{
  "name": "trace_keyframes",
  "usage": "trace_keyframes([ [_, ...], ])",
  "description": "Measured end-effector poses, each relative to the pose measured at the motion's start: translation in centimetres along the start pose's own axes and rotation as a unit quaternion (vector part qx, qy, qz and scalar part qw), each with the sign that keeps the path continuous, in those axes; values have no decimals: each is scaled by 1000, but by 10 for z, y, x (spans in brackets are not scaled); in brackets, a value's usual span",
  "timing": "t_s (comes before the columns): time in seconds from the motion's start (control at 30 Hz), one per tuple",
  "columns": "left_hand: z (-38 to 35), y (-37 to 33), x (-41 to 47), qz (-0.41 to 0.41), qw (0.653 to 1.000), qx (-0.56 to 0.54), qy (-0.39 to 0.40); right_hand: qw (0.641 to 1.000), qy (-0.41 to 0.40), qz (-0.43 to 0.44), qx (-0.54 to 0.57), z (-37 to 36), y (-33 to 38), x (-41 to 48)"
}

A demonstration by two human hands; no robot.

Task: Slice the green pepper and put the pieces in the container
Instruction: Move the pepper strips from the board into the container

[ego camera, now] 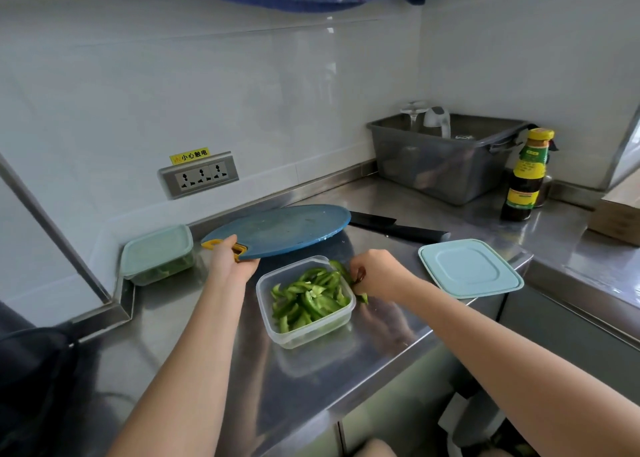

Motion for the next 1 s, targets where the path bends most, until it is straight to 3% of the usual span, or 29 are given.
trace_keyframes([
  [0.17,-2,11,4,-48,998,32,7,991,-4,-82,109,14,-17,3],
  [0.3,13,8,12,-72,980,178,-50,951,-49,-129,276,36,-17,10],
  [0.37,15,9,12,-40,973,225,-28,958,-5,-121,260,37,-11,11],
  [0.47,19,13,4,27,966,253,46,977,100,-115,149,21,-7,7],
  [0.57,25,18,-5,66,934,331,119,962,148,-126,191,4,-6,2],
  [0.83,37,40,-31,-22,892,427,149,968,74,-178,162,21,-17,2],
  [1.0,43,48,-56,-89,870,457,164,981,-68,-147,109,68,-21,3],
])
Point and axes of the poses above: each hand's wrist, its own x-axis towards the middle knuckle, its own z-axis out of the back of the hand, y = z × x, the point moved 5 cm from there along x, towards the middle knuckle, and after that the axes turned 7 degrees about -y, right-handed, at the moved point
